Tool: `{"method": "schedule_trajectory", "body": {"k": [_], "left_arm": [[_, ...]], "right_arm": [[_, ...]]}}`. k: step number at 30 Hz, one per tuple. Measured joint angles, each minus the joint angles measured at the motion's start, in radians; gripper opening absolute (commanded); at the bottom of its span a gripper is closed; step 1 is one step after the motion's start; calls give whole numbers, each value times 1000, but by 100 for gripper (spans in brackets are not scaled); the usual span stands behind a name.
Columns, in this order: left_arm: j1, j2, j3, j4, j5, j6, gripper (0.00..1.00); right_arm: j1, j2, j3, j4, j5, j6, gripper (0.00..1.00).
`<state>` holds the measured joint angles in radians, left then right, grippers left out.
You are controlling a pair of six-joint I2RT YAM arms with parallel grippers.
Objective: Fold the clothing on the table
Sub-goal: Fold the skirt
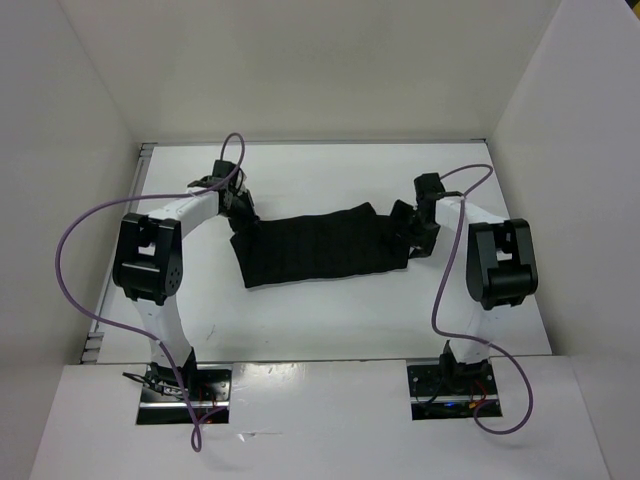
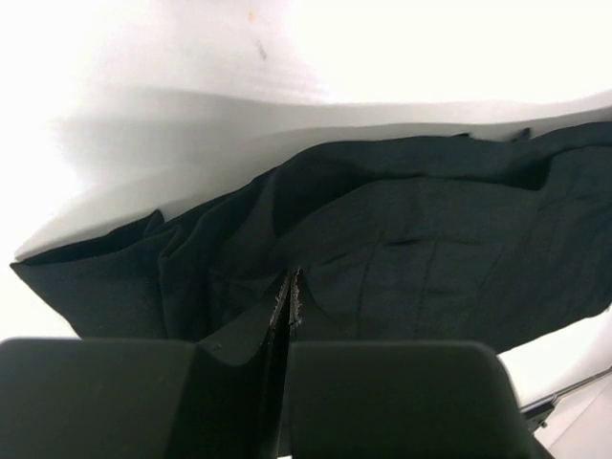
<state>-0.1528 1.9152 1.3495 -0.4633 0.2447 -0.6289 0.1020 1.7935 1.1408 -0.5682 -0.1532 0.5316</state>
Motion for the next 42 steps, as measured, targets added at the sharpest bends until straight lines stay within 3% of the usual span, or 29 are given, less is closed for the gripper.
{"method": "schedule_trajectory", "body": {"k": [4, 8, 11, 16, 18, 22, 32, 42], "left_arm": [[0, 0, -25, 2, 2, 0, 4], [-7, 0, -34, 0, 37, 24, 8], [-37, -3, -20, -26, 92, 79, 8], [-177, -19, 31, -97, 158, 179, 8], [-238, -29, 50, -127, 186, 214, 8], [-321, -30, 64, -168, 198, 261, 8], [-325, 18, 64, -205, 143, 264, 8], [-386, 157, 64, -167, 202, 234, 8]], "right_arm": [[-11, 29, 10, 36, -79, -2, 98], [-14, 60, 26, 69, -170, -2, 84], [-14, 83, 33, 91, -227, -7, 69], [-14, 128, 37, 110, -301, -28, 27], [-14, 149, 37, 113, -338, -36, 0], [-13, 159, 37, 114, -370, -40, 0], [-13, 159, 37, 113, -377, -51, 0], [-10, 112, 37, 92, -379, -58, 0]]}}
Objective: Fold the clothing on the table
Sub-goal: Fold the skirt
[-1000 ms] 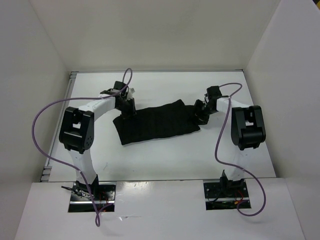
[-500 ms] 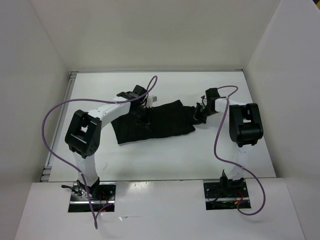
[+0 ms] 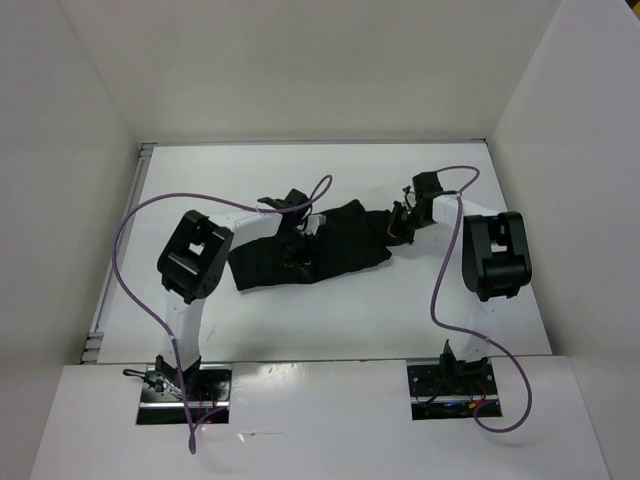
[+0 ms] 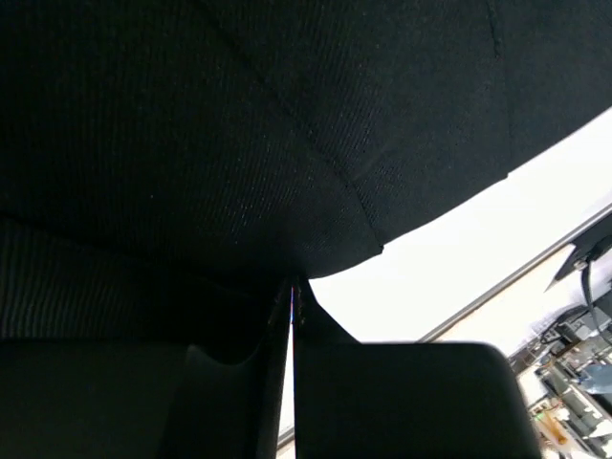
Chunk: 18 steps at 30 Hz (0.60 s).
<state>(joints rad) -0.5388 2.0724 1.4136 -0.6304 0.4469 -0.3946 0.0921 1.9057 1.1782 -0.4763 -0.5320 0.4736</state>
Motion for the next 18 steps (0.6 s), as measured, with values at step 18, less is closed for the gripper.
{"method": "schedule_trajectory", "body": {"k": [18], "left_arm": [[-24, 233, 361, 2, 55, -110, 11]], "right_arm": [[82, -394, 70, -97, -109, 27, 0]]}}
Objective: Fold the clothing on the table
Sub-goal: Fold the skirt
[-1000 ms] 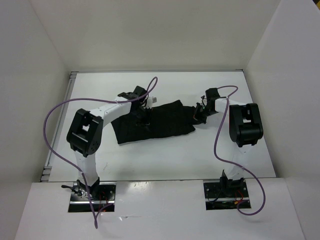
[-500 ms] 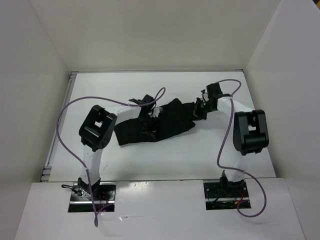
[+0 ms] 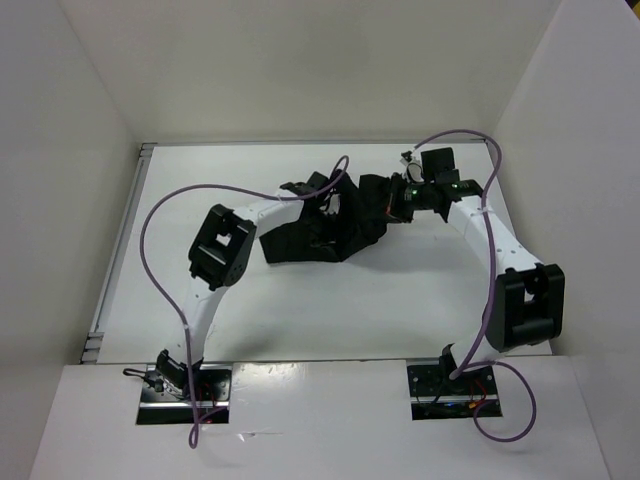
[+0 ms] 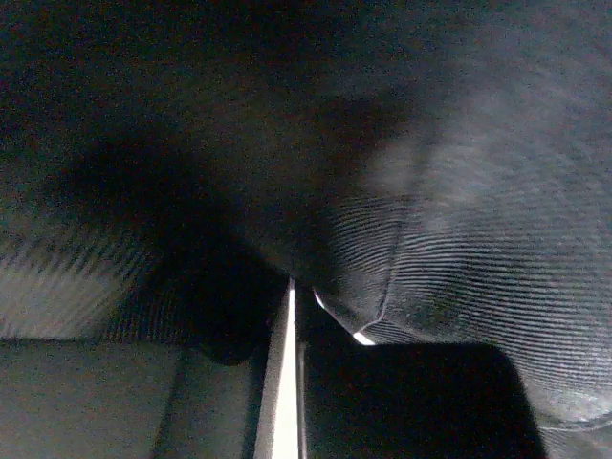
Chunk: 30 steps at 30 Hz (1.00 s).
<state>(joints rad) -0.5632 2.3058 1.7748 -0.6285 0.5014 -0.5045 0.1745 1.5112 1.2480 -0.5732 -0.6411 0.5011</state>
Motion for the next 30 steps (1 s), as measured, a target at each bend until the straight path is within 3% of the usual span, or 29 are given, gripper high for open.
{"method": "schedule_trajectory", "body": {"k": [5, 8, 11, 14, 17, 22, 27, 30], "left_arm": [[6, 20, 92, -2, -48, 3, 34], [40, -68, 40, -11, -93, 3, 38], [109, -215, -35, -39, -155, 4, 38], [208, -361, -92, -41, -233, 3, 30], [302, -406, -109, -29, -296, -2, 23], [385, -297, -112, 3, -349, -26, 21], [391, -127, -92, 11, -367, -51, 20], [392, -106, -66, 29, -351, -73, 20]], "right_arm": [[0, -11, 0, -26, 11, 0, 0], [0, -11, 0, -32, 21, -2, 0], [0, -10, 0, -42, 30, -2, 0], [0, 2, 3, -50, 36, -1, 0], [2, 18, 8, -54, 43, -1, 0], [5, 30, 24, -60, 52, 1, 0], [6, 35, 52, -64, 58, 9, 0], [13, 44, 75, -64, 63, 16, 0]]}}
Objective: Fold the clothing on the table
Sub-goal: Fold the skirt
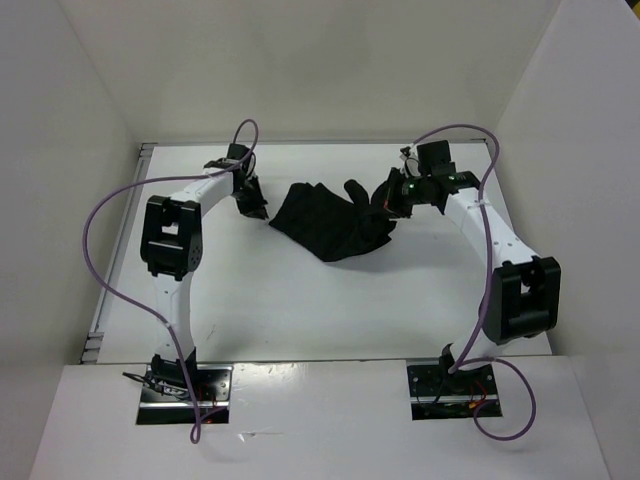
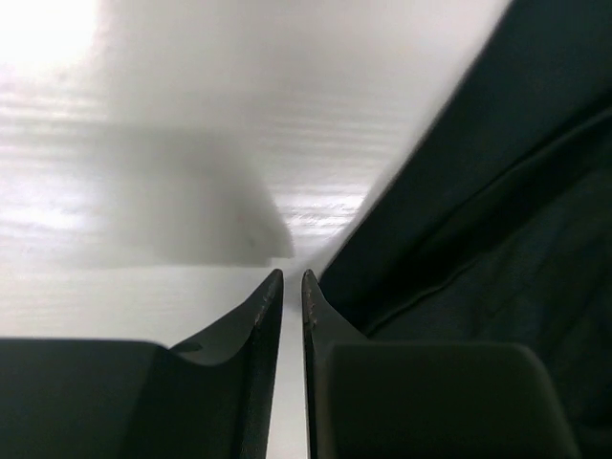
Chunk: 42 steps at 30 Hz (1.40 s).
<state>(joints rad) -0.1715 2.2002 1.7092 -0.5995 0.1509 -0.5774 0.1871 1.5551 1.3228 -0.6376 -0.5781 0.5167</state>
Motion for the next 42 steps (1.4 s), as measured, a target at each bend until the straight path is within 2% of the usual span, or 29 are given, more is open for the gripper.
{"method": "schedule_trajectory", "body": {"k": [6, 12, 24, 38, 39, 40, 41, 42], "left_arm": [[-28, 5, -7, 65, 31, -6, 20], [-86, -57, -142, 135, 84, -9, 20], [-159, -156, -302, 143, 144, -11, 20], [-159, -173, -330, 147, 148, -28, 20], [-159, -176, -334, 146, 147, -29, 20], [-159, -180, -337, 145, 148, -29, 20], [-159, -183, -337, 144, 148, -29, 20], [-159, -186, -338, 144, 147, -29, 20]], "right_arm": [[19, 40, 53, -10, 27, 7, 0], [51, 134, 136, -17, 47, 10, 0], [214, 372, 363, -30, 79, 14, 0], [339, 554, 474, -27, 66, 40, 0], [343, 566, 482, -24, 64, 43, 2], [347, 579, 489, -20, 62, 44, 24], [350, 591, 494, -17, 58, 55, 38], [352, 601, 497, -10, 50, 57, 45]]}}
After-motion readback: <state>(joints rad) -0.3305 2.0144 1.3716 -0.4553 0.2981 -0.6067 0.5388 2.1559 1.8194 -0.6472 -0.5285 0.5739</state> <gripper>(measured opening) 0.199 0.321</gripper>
